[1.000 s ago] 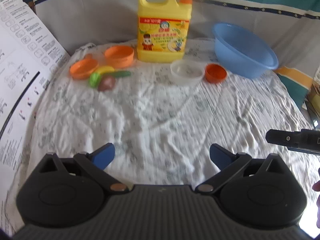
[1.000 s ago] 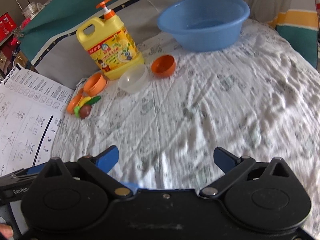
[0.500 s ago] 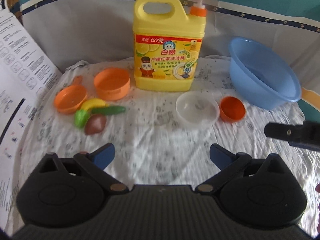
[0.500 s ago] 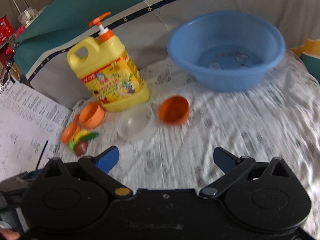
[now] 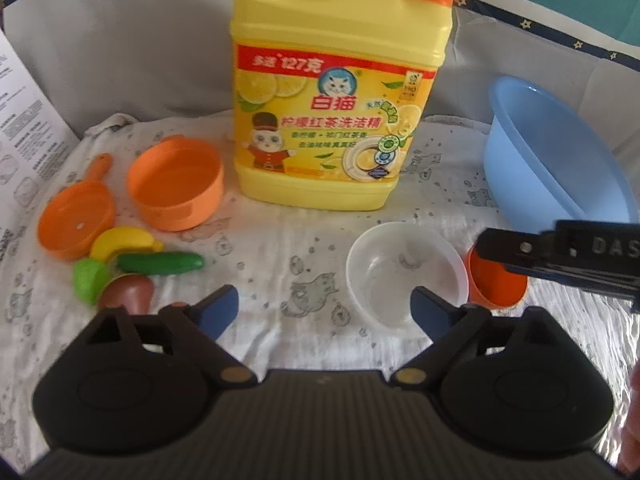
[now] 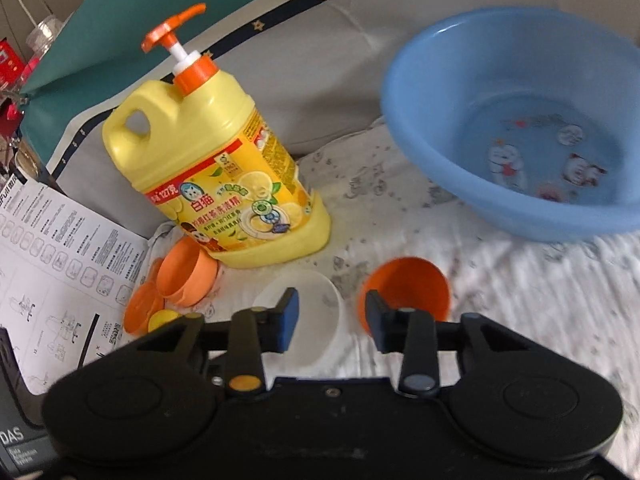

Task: Organize plates and bowls
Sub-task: 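Close the right tool on the white bowl rim while the left tool grips it too, then carry the white bowl with both tools and lower it into the blue bowl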

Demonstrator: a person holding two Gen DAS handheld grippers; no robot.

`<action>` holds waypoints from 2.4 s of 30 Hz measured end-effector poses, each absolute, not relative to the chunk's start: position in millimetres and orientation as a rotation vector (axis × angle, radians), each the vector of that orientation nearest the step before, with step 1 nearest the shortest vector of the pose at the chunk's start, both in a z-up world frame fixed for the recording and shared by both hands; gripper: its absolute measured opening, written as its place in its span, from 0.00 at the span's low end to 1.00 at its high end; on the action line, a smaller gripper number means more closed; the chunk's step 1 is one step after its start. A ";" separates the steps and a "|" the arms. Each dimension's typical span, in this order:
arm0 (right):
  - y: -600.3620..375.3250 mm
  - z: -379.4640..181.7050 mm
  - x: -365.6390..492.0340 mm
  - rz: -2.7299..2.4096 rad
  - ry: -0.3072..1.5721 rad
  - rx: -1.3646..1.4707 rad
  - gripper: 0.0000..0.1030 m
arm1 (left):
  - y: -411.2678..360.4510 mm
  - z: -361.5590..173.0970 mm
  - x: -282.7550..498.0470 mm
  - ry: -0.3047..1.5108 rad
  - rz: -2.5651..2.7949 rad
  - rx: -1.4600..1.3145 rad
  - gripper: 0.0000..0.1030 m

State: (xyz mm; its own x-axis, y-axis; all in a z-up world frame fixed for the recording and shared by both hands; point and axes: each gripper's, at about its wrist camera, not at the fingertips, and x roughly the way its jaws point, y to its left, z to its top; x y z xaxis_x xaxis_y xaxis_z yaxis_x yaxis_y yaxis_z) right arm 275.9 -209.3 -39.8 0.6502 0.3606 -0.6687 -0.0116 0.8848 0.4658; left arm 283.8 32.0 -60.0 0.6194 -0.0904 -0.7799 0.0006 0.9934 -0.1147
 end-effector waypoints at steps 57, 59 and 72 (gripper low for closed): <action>-202.5 1.6 54.0 0.254 0.874 0.502 0.08 | 9.7 -5.2 68.8 0.963 -0.205 -0.118 0.24; -204.2 0.6 40.3 0.251 0.883 0.510 0.08 | 9.2 -3.9 55.5 0.964 -0.212 -0.117 0.26; -204.0 -8.4 -19.0 0.247 0.913 0.483 0.08 | 5.0 -10.6 5.0 0.998 -0.241 -0.117 0.29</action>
State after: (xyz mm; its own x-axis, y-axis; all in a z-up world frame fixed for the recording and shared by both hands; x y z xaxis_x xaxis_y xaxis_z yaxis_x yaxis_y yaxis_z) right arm -19.0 -204.0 -8.4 0.5928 0.4039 -0.6967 -0.0026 0.8661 0.4998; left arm 5.0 5.0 -10.6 0.5184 -0.2532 -0.8168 0.1467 0.9673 -0.2068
